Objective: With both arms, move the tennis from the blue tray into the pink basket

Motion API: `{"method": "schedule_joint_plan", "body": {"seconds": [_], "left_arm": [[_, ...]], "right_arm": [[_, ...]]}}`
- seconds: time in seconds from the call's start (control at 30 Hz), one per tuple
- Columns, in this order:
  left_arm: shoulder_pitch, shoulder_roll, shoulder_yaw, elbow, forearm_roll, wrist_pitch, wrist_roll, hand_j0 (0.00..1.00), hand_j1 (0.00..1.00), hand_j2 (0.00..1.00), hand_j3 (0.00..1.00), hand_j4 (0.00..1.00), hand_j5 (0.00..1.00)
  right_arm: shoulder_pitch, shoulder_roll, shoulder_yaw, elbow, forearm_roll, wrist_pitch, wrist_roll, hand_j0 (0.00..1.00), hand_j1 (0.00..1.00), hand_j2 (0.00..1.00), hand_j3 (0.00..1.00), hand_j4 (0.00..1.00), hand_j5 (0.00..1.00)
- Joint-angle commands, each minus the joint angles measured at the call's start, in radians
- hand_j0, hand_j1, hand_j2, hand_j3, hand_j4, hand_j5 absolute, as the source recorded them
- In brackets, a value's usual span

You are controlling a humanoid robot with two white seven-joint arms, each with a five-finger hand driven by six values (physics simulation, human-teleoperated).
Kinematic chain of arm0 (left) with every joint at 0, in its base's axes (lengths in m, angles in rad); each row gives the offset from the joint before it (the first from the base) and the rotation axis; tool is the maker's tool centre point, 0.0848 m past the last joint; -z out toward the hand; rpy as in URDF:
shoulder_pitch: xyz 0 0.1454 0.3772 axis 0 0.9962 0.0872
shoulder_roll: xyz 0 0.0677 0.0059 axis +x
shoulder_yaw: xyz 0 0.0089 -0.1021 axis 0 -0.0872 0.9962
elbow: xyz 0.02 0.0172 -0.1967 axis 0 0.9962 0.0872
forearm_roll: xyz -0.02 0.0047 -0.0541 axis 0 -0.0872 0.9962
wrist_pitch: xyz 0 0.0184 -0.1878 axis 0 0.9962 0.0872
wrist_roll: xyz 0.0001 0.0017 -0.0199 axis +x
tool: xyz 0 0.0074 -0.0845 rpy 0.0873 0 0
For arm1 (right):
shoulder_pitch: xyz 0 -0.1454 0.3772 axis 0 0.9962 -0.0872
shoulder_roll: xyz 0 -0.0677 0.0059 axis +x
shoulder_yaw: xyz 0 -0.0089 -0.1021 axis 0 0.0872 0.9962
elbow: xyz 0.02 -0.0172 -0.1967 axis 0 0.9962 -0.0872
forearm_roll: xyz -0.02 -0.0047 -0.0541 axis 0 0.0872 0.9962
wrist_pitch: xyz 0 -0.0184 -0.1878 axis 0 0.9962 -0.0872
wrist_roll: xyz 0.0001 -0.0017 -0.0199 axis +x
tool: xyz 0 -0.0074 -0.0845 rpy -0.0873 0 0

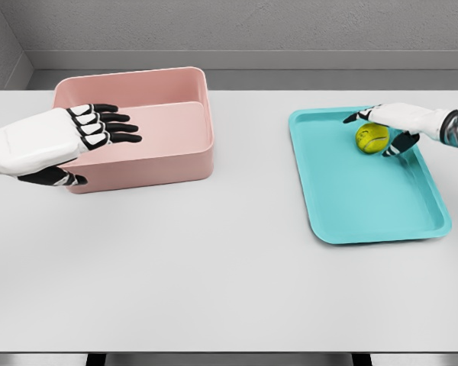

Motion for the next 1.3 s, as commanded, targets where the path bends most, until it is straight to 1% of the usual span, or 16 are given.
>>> {"method": "schedule_joint_plan", "body": {"seconds": [0.0,0.17,0.27,0.37,0.4,0.6,0.63,0.73,0.83,0.87,1.03,1.1,1.13,1.2,1.23,1.27], "left_arm": [[0.000,0.006,0.000,0.000,0.008,0.001,0.000,1.00,1.00,1.00,1.00,1.00,1.00],[0.000,0.010,0.002,0.000,0.008,0.001,0.001,1.00,1.00,1.00,1.00,1.00,1.00],[0.000,0.010,0.002,0.000,0.008,0.001,0.001,1.00,1.00,1.00,1.00,1.00,1.00],[0.000,0.012,0.002,0.000,0.008,0.001,0.001,1.00,1.00,1.00,1.00,1.00,1.00],[0.000,0.012,0.002,0.000,0.008,0.001,0.001,1.00,1.00,1.00,1.00,1.00,1.00],[0.000,0.012,0.002,0.000,0.008,0.001,0.000,1.00,1.00,1.00,1.00,1.00,1.00],[0.000,0.012,0.002,0.000,0.008,0.001,0.001,1.00,1.00,1.00,1.00,1.00,1.00],[0.000,0.013,0.002,0.000,0.008,0.001,0.001,1.00,1.00,1.00,1.00,1.00,1.00],[0.000,0.012,0.002,0.000,0.008,0.001,0.001,1.00,1.00,1.00,1.00,1.00,1.00],[0.000,0.010,0.002,0.000,0.008,0.001,0.001,1.00,1.00,1.00,1.00,1.00,1.00],[0.000,0.012,0.002,0.000,0.008,0.001,0.001,1.00,1.00,1.00,1.00,1.00,1.00],[0.000,0.012,0.002,0.000,0.008,0.001,0.001,1.00,1.00,1.00,1.00,1.00,1.00],[0.000,0.012,0.002,0.000,0.008,0.001,0.000,1.00,1.00,1.00,1.00,1.00,1.00],[0.000,0.012,0.002,0.000,0.008,0.001,0.000,1.00,1.00,1.00,1.00,1.00,1.00],[0.000,0.012,0.002,0.000,0.008,0.001,0.000,1.00,1.00,1.00,1.00,1.00,1.00],[0.000,0.012,0.002,0.000,0.008,0.001,0.001,1.00,1.00,1.00,1.00,1.00,1.00]], "right_arm": [[-0.003,0.007,-0.001,0.014,-0.001,0.002,0.000,0.91,0.91,0.91,0.91,0.91,0.91],[-0.006,0.021,-0.001,0.022,0.019,0.002,-0.002,0.90,0.90,0.90,0.90,0.90,0.90],[-0.006,0.030,-0.001,0.022,0.025,0.002,-0.002,0.87,0.87,0.87,0.87,0.87,0.87],[-0.006,0.031,-0.001,0.037,0.032,0.002,-0.002,0.86,0.86,0.86,0.86,0.86,0.86],[-0.006,0.031,-0.001,0.037,0.034,0.002,-0.002,0.83,0.83,0.83,0.83,0.83,0.83],[-0.006,0.031,-0.001,0.037,0.034,0.002,-0.002,0.79,0.79,0.79,0.79,0.79,0.79],[-0.006,0.031,-0.001,0.037,0.038,0.002,-0.002,0.76,0.76,0.76,0.76,0.76,0.76],[-0.006,0.031,-0.001,0.036,0.048,0.002,-0.007,0.72,0.72,0.72,0.72,0.72,0.72],[-0.006,0.031,-0.001,0.036,0.048,0.002,-0.007,0.72,0.72,0.72,0.72,0.72,0.72],[-0.006,0.031,-0.001,0.036,0.048,0.002,-0.007,0.69,0.69,0.69,0.69,0.69,0.69],[-0.006,0.033,-0.001,0.029,0.048,0.002,-0.008,0.65,0.65,0.65,0.65,0.65,0.65],[-0.008,0.036,-0.001,0.029,0.046,0.002,-0.010,0.64,0.64,0.64,0.64,0.64,0.64],[-0.008,0.036,-0.001,0.028,0.046,0.002,-0.010,0.61,0.61,0.61,0.61,0.61,0.61],[-0.008,0.036,-0.003,0.028,0.046,0.002,-0.010,0.60,0.60,0.60,0.60,0.60,0.60],[-0.009,0.036,-0.003,0.023,0.045,0.002,-0.010,0.59,0.59,0.59,0.59,0.59,0.59],[-0.008,0.036,-0.006,0.000,0.046,0.002,-0.010,0.57,0.57,0.57,0.57,0.57,0.57]]}}
